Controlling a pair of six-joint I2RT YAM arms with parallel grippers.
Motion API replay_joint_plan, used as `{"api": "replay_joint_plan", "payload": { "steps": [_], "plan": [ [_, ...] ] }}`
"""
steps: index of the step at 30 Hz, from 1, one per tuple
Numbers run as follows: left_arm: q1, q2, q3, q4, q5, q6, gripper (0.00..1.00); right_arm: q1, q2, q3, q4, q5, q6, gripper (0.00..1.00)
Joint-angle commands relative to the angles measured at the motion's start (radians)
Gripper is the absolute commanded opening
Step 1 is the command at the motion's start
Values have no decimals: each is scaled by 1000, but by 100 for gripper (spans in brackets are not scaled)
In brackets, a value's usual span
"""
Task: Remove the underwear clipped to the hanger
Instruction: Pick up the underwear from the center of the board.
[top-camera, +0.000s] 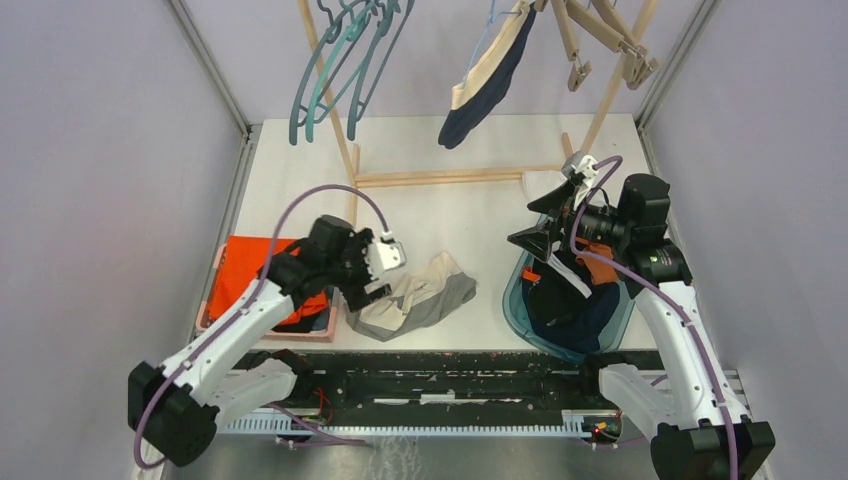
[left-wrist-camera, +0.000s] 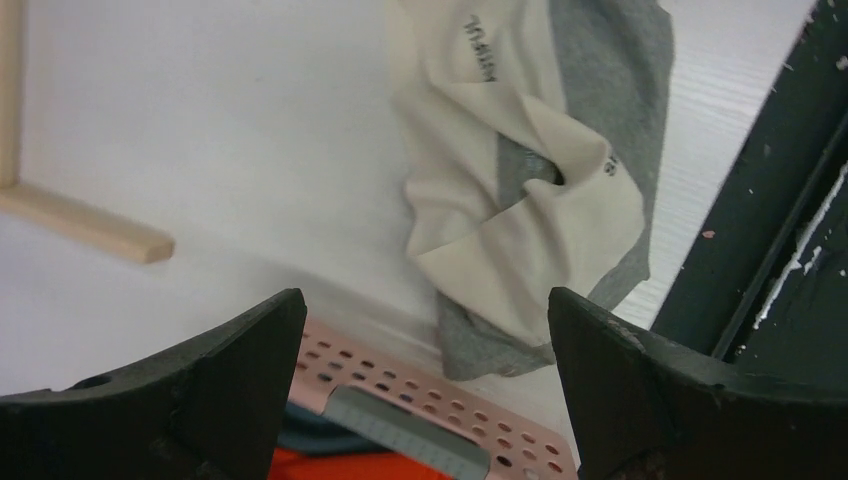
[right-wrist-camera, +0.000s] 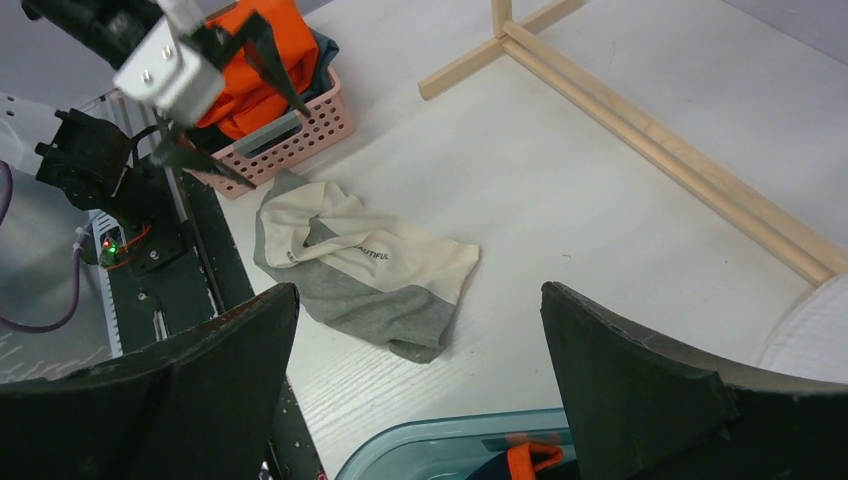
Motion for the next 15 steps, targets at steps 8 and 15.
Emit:
{"api": "replay_joint_plan", "payload": {
  "steps": [8,15],
  "plan": [
    [-283,275,-97,154,-147,106,97,-12,-14,21,14,10,-29,100],
    [-329,348,-128,203,-159,85,74,-12,-16,16,22,3,-28,100]
  ]
}}
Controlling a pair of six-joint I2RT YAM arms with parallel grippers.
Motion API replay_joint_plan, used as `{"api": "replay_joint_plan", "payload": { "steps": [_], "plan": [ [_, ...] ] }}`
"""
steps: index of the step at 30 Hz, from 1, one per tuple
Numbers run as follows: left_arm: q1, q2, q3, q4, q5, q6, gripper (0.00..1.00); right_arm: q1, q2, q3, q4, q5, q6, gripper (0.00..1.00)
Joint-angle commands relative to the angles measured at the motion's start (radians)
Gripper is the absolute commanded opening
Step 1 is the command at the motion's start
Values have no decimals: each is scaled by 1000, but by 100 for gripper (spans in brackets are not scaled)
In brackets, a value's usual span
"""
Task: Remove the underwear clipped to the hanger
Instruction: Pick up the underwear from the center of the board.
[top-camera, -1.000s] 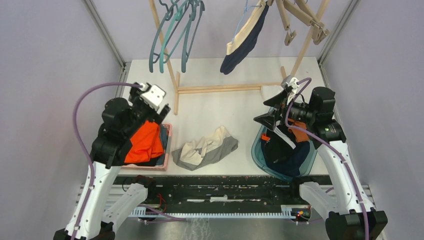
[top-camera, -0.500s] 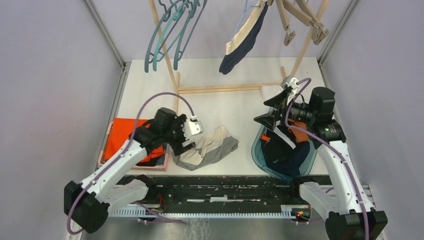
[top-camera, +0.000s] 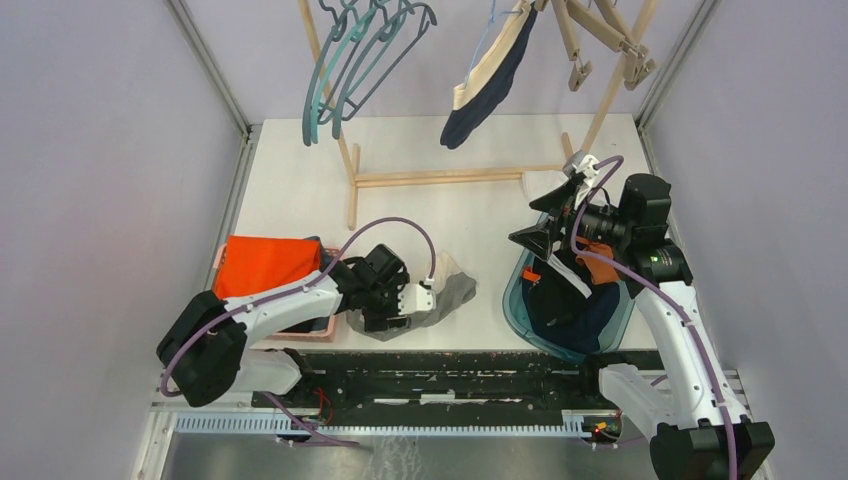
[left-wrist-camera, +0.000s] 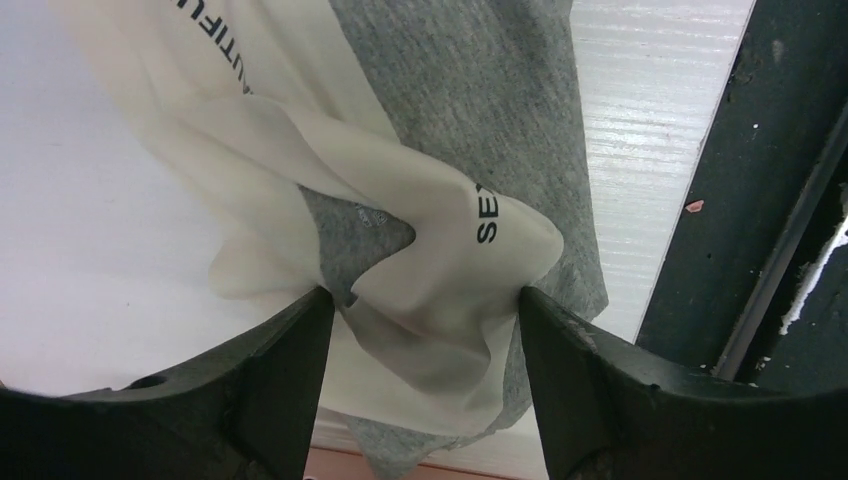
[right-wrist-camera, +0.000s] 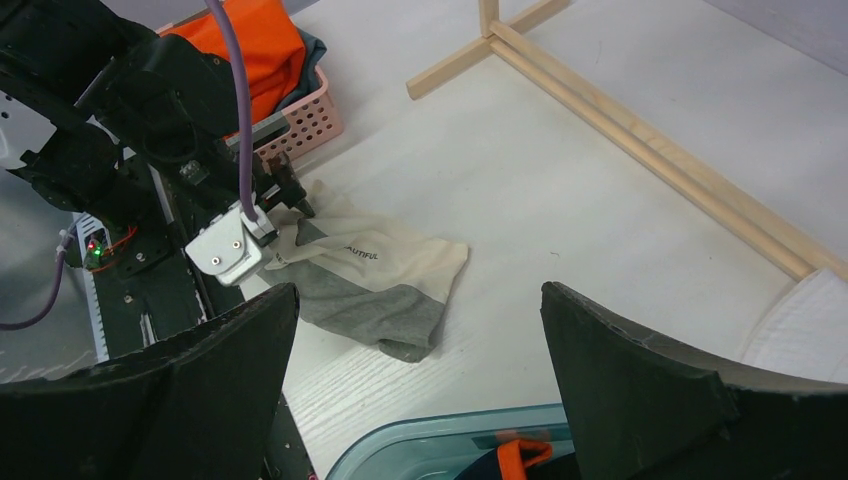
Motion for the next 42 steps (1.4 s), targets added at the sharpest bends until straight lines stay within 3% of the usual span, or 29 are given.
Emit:
{"api": "replay_joint_plan", "payload": {
  "steps": [1,4,10,12,19,24,29,35,42],
  "plan": [
    [-22,19,-9,66,-12,15,71,-5,-19,13,25,-10,-14,100],
    [-31,12,-25,66,-3,11,60,-4,-21,7,32,-10,-11,100],
    [-31,-35,-8,20,9,11,13,-4,-26,-7,59,-10,-11,100],
    [-31,-57,21,-15,1,19,4,-4,-29,-19,74,-6,-9,100],
    [-31,-212,171,-108,2,72,3,-6,-26,-32,107,10,16,100],
    [-31,-295,320,-58,134,38,3,-6,-27,-54,166,-32,65,99],
    [-31,-255,469,-25,241,12,3,15,-13,-81,276,-93,169,100],
    [-31,-166,607,45,331,-104,3,146,16,-88,312,-105,180,100],
    [-31,-113,607,209,359,-323,3,270,62,-158,441,-113,225,99]
  ]
}}
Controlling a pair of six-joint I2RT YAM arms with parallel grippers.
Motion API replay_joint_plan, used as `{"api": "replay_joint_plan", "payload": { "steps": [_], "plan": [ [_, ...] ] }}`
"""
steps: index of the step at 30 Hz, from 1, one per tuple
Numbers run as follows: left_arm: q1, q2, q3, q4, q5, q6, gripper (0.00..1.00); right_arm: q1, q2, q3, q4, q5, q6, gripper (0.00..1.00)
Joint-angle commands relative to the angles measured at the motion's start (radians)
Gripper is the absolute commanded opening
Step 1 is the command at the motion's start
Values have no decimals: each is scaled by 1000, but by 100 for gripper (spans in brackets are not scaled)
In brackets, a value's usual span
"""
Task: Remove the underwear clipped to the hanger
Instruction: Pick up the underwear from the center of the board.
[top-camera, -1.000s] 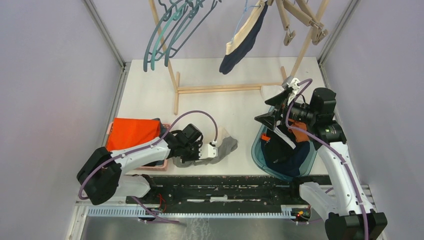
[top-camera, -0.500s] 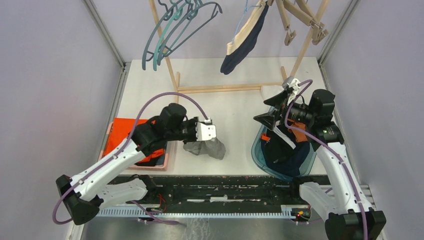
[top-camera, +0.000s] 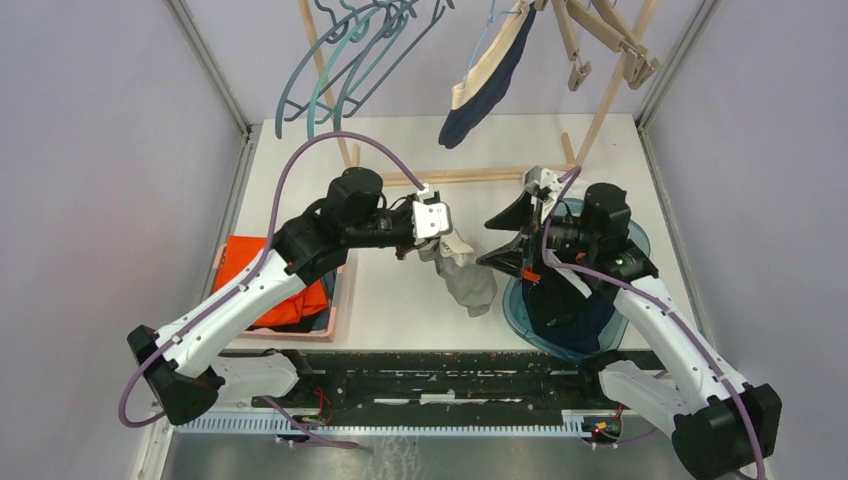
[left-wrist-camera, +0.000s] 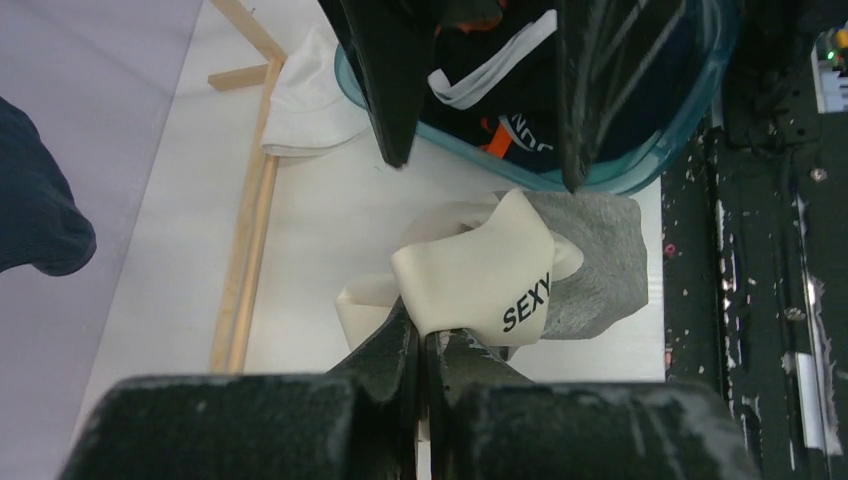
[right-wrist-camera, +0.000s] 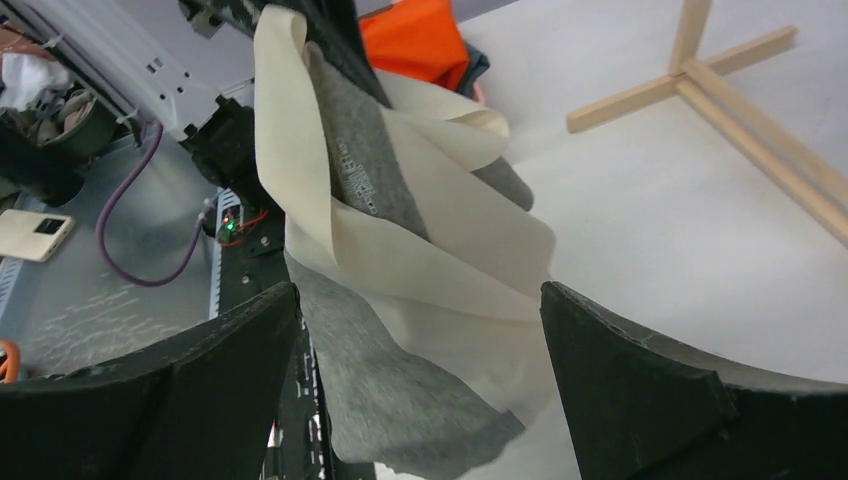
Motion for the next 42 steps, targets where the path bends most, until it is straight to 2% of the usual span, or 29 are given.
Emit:
{"api": "replay_joint_plan", "payload": {
  "steps": [1,8,12,20,22,24,25,30,34,37,39,42],
  "plan": [
    [-3,12,13,172,53,-198,3,55,17,-67,185,-39,67,99],
    [-3,39,2,270,67,-346,3,134,70,-93,266,-24,85,93],
    [-3,52,-5,286,74,-370,3,156,95,-100,349,-18,130,82],
    [4,24,-72,356,71,-390,4,162,91,-77,352,-17,157,41],
    [9,16,-85,365,75,-395,9,159,79,-65,290,-19,123,26],
    [18,6,-99,376,81,-403,13,150,57,-42,205,-7,56,5],
    [23,0,-107,383,83,-408,15,141,45,-34,159,14,30,2],
    [66,-58,-149,423,102,-440,36,59,-14,5,30,67,-8,1],
    [119,-124,-184,453,96,-464,66,-21,-61,59,-96,128,-41,1],
    [167,-180,-201,473,51,-487,85,-66,-77,147,-284,205,-138,1],
    [190,-203,-188,446,8,-482,93,-74,-82,219,-442,273,-245,1],
    [210,-220,-160,399,-48,-465,97,-74,-85,310,-636,397,-370,1]
  ]
}}
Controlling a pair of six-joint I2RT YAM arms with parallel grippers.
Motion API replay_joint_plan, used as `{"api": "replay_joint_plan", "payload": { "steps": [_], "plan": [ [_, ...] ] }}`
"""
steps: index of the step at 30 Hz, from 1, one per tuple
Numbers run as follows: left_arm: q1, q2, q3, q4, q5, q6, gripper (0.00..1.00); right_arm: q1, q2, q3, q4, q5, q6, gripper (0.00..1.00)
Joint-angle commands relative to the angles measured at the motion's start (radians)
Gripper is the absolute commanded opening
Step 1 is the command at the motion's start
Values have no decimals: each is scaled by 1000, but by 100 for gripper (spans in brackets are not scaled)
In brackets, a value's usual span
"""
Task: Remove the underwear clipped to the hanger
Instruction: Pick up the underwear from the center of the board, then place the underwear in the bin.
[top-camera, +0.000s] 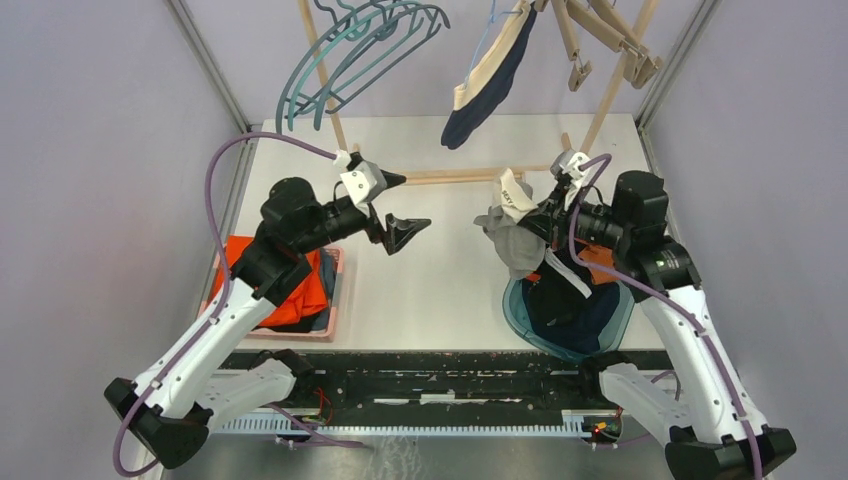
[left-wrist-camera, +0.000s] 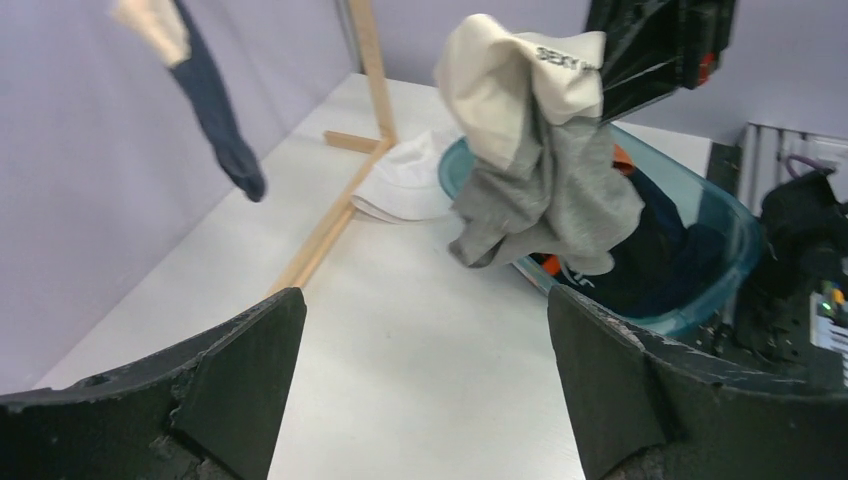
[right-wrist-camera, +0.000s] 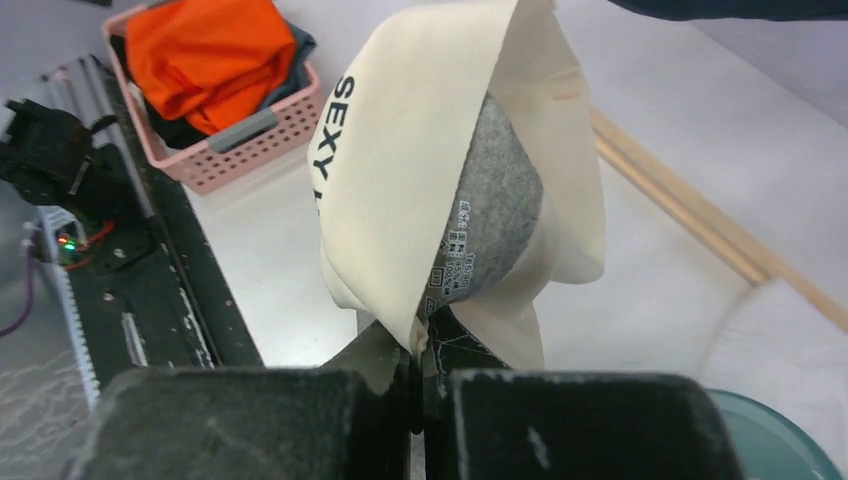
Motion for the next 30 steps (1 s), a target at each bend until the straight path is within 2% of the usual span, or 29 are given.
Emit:
{"api": "replay_joint_plan", "payload": {
  "steps": [1,8,13,20,25,30],
  "plan": [
    [26,-34,45,-2,-99,-18,98,-3,-20,158,-343,233,-234,1],
    [42,-49,41,-17,-118,10,99,-3,24,264,-598,623,-304,1],
    [51,-67,41,-22,-148,34,99,-5,59,183,-631,785,-322,2],
    [59,-82,38,-36,-141,48,99,-7,197,61,-600,743,-294,9],
    [61,-91,33,-43,-131,58,99,-6,325,-27,-548,727,-299,16],
    [62,-93,33,-45,-124,61,99,-8,417,-52,-573,699,-332,26]
  ]
}}
